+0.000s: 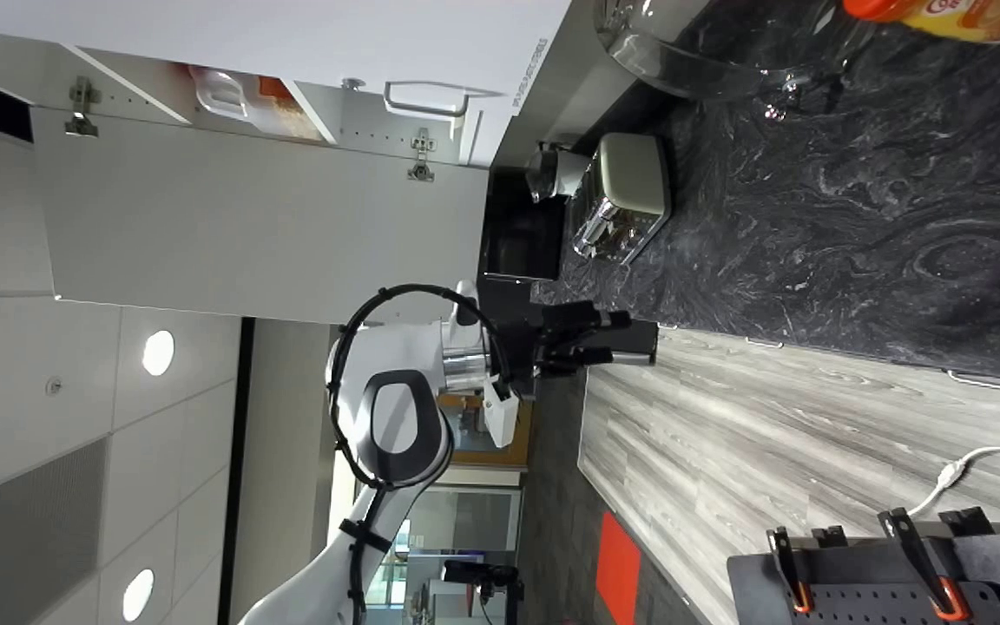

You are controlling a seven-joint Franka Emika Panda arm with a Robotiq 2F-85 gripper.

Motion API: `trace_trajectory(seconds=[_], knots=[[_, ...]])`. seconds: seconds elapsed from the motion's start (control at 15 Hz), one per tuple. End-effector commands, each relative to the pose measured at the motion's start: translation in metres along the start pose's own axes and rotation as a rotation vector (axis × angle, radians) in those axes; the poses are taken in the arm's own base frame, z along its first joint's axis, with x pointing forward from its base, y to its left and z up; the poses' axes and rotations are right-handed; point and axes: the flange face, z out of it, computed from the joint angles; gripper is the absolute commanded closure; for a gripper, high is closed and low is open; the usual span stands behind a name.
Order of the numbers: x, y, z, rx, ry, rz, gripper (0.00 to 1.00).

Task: Open the door on the right side of the cupboard

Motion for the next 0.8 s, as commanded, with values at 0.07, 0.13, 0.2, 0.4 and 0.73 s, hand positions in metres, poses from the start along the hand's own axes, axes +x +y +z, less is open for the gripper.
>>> trace_trajectory(seconds=[0.07,0.13,0.2,0.4,0.73], knots=[[0.007,0.025,-0.054,-0.063,0.226,0.107,0.00],[0.008,0.032,-0.068,-0.077,0.280,0.121,0.00],[0.010,0.038,-0.081,-0.093,0.335,0.140,0.00],[0.016,0.053,-0.118,-0.143,0.507,0.165,0.00],[0.019,0.061,-0.139,-0.163,0.666,0.182,0.00]])
